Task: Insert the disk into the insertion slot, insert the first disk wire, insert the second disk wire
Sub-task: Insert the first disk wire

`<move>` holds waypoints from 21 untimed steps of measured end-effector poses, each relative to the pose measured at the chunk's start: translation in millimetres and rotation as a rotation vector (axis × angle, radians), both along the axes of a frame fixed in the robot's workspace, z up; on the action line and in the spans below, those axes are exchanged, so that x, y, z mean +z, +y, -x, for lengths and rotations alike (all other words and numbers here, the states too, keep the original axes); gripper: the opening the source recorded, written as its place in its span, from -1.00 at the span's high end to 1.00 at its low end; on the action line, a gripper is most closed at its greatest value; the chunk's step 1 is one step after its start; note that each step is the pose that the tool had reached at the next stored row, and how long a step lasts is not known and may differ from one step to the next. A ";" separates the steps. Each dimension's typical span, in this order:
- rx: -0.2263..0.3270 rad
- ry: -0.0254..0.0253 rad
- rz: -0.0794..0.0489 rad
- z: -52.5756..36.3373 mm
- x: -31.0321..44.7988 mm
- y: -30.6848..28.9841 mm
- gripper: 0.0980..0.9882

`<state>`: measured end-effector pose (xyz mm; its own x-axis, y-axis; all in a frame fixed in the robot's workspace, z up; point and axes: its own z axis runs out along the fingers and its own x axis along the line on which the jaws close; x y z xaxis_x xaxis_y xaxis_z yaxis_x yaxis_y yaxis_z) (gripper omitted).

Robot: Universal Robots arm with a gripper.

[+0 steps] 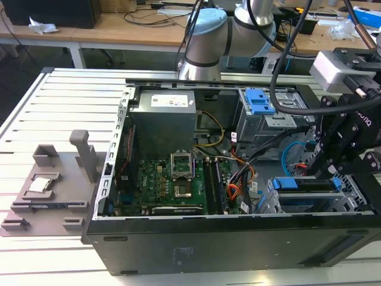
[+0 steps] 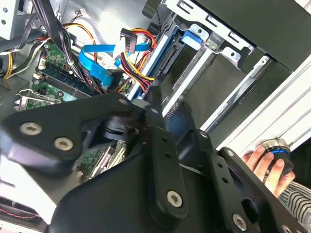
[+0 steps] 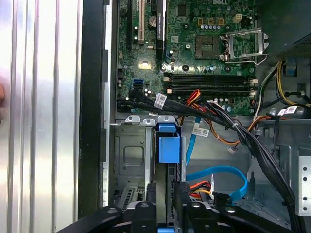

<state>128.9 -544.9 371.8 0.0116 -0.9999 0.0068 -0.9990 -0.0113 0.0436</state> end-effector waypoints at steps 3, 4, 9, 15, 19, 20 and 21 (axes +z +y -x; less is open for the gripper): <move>0.000 0.0000 0.000 -0.1 -0.1 3.9 0.41; 0.000 0.0001 0.000 -0.1 -2.0 7.4 0.41; 0.000 0.0037 0.000 -1.4 -10.3 11.1 0.41; 0.000 0.0058 0.000 -2.5 -14.2 12.3 0.41; 0.000 0.0058 0.000 -2.8 -14.3 12.3 0.85; 0.000 0.0058 0.000 -2.8 -14.3 12.3 0.85; 0.000 0.0058 0.000 -2.8 -14.3 12.3 0.85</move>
